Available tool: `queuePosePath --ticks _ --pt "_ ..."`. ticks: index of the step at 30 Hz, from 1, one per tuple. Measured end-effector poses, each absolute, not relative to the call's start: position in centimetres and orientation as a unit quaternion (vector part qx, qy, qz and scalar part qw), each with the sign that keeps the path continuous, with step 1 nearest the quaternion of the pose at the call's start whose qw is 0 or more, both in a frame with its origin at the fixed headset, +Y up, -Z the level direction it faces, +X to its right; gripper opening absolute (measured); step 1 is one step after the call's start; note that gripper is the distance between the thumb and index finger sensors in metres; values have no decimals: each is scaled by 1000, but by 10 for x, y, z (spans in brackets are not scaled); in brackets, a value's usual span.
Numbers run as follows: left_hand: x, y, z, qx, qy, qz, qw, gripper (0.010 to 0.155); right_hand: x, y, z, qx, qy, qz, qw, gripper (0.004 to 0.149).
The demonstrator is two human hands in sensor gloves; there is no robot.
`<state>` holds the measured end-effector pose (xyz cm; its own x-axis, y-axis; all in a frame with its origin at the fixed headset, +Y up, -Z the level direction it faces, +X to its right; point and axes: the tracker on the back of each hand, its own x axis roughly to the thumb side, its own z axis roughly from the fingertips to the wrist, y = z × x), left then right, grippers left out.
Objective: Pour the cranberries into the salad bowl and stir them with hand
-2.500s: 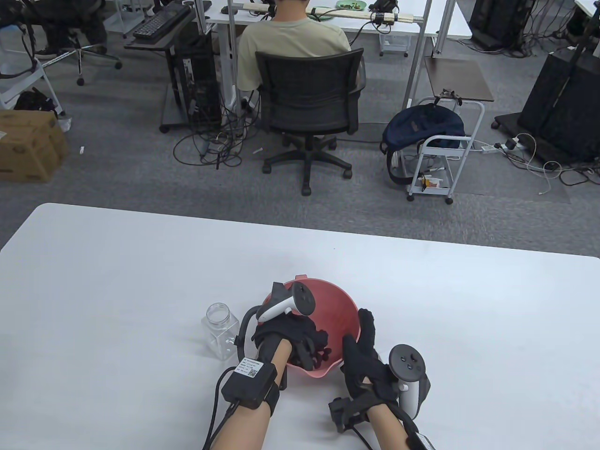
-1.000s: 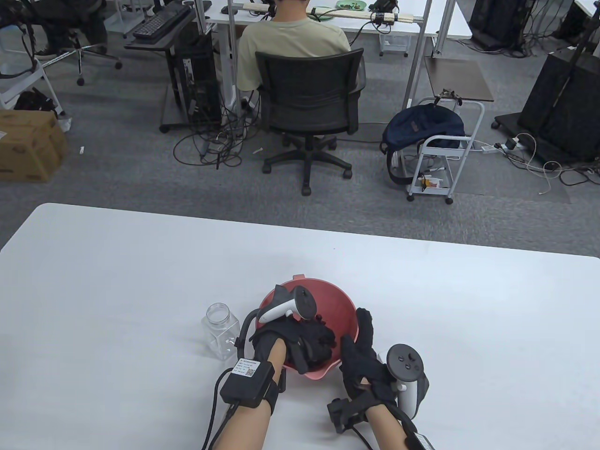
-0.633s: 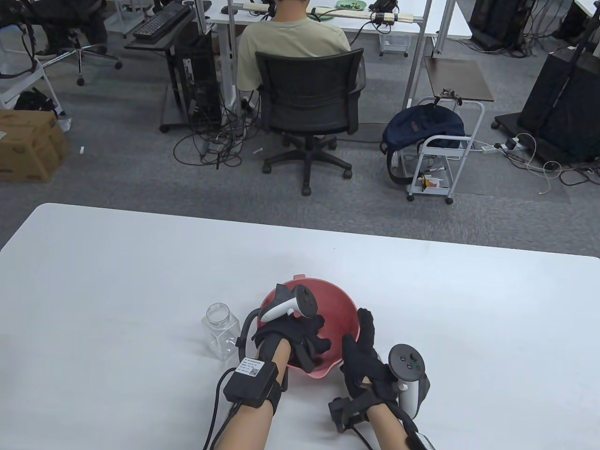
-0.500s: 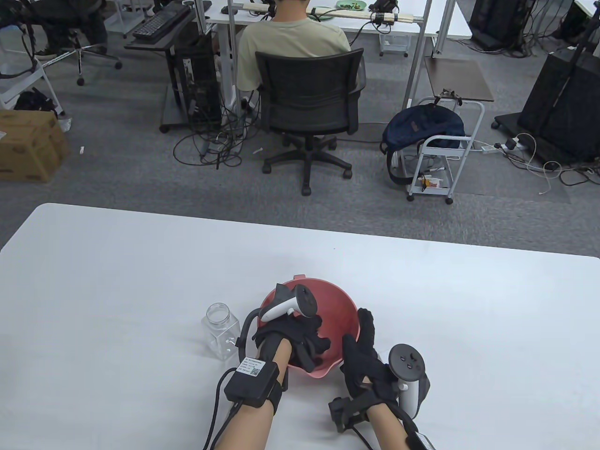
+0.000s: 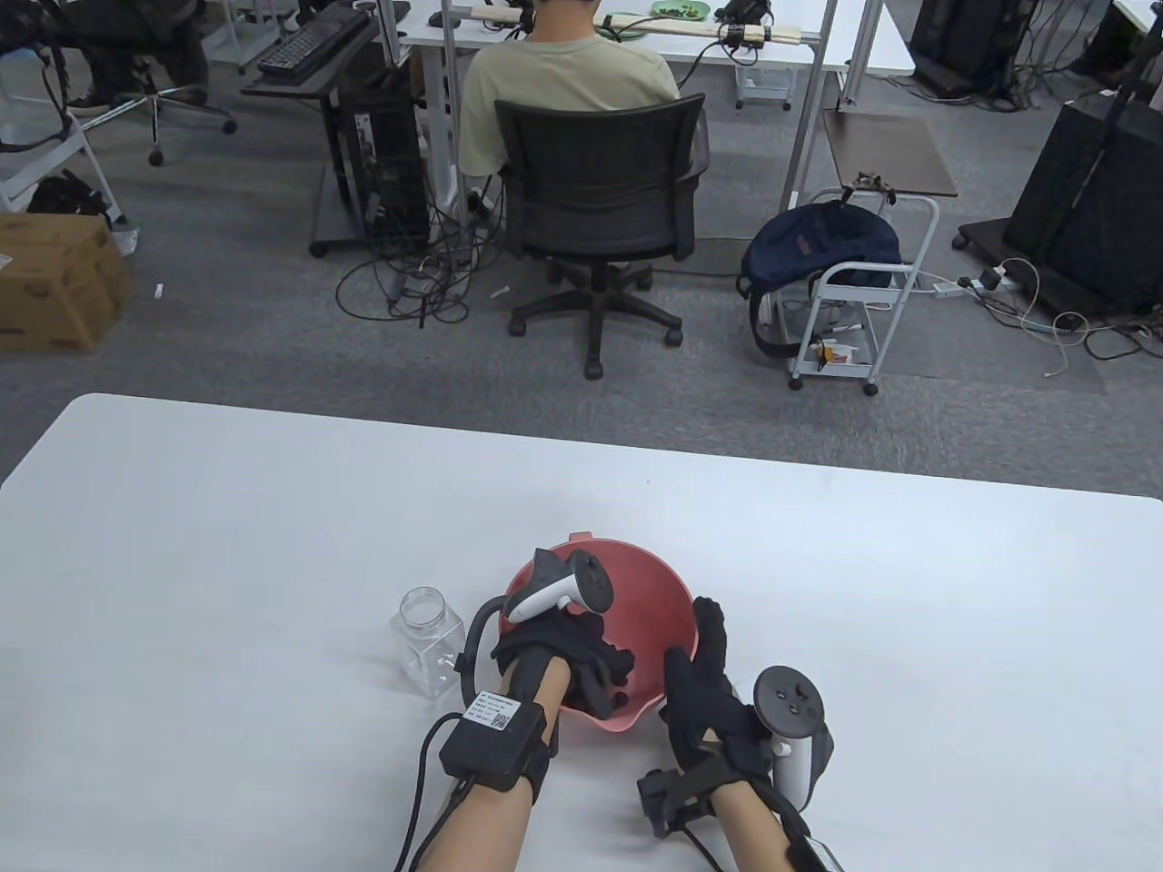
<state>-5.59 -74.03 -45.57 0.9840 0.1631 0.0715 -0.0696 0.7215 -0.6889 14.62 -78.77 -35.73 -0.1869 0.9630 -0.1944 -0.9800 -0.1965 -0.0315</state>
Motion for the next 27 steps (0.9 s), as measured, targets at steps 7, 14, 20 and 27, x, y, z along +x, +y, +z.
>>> queuePosePath --ticks 7,14,20,27 --pt "-56 -736 -456 -338 -50 44 939 75 146 -788 -358 -86 52 767 633 70" --pt "-54 -741 -456 -358 -50 22 932 62 146 -787 -358 -86 51 768 633 70" --pt "-53 -745 -458 -382 -69 46 921 51 146 -787 -358 -87 51 767 634 70" --pt "-54 -742 -458 -388 -86 68 915 51 146 -787 -358 -87 52 766 635 70"
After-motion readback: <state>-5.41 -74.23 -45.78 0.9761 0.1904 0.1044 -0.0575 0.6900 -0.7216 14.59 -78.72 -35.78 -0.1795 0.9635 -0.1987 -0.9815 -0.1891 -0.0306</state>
